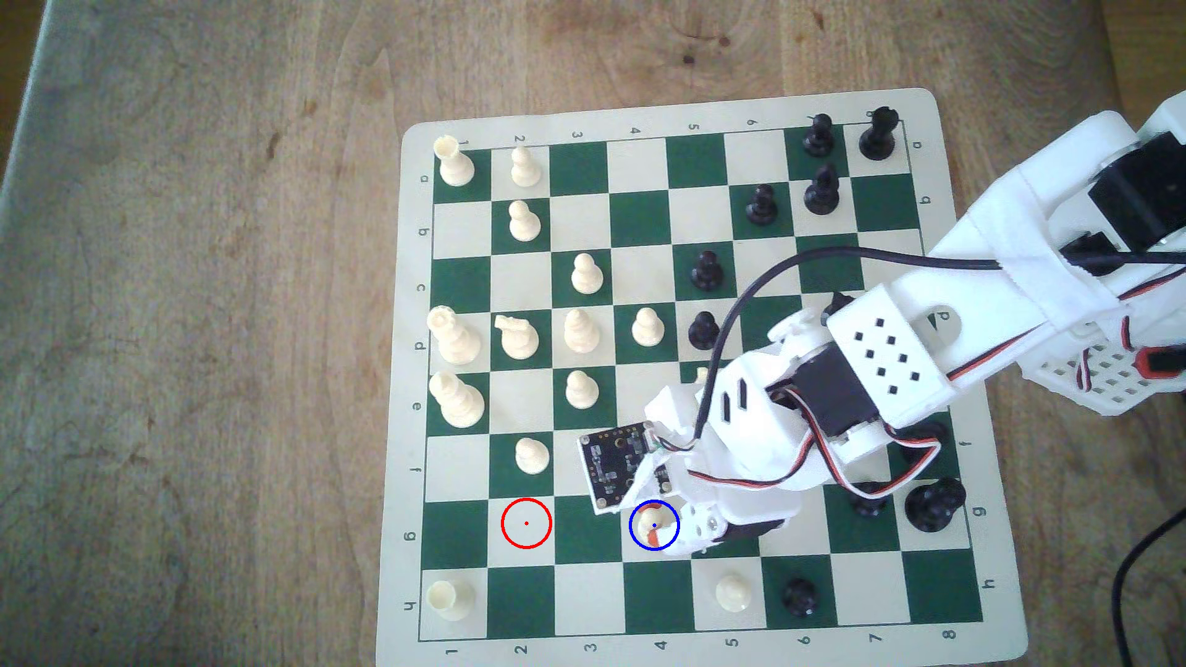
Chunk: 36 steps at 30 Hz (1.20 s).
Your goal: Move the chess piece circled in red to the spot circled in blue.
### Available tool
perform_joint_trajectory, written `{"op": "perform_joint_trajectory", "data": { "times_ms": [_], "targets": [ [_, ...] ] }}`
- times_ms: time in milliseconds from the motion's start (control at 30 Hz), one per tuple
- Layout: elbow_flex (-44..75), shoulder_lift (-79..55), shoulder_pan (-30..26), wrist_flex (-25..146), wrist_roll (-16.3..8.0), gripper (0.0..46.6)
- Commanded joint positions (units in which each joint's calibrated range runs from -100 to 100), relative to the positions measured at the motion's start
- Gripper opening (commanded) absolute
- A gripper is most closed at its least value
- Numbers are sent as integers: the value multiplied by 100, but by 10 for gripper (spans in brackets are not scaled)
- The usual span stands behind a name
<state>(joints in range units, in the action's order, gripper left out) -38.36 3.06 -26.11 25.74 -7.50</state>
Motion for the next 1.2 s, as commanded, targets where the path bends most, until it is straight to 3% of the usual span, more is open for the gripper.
{"op": "perform_joint_trajectory", "data": {
  "times_ms": [0, 833, 967, 1033, 1167],
  "targets": [
    [355, 170, 88, -207, 20, 5],
    [500, 110, -6, 104, 15, 15],
    [509, 85, -21, 104, 0, 67],
    [536, 68, -21, 96, -68, 167],
    [536, 195, 26, 113, -73, 193]
  ]
}}
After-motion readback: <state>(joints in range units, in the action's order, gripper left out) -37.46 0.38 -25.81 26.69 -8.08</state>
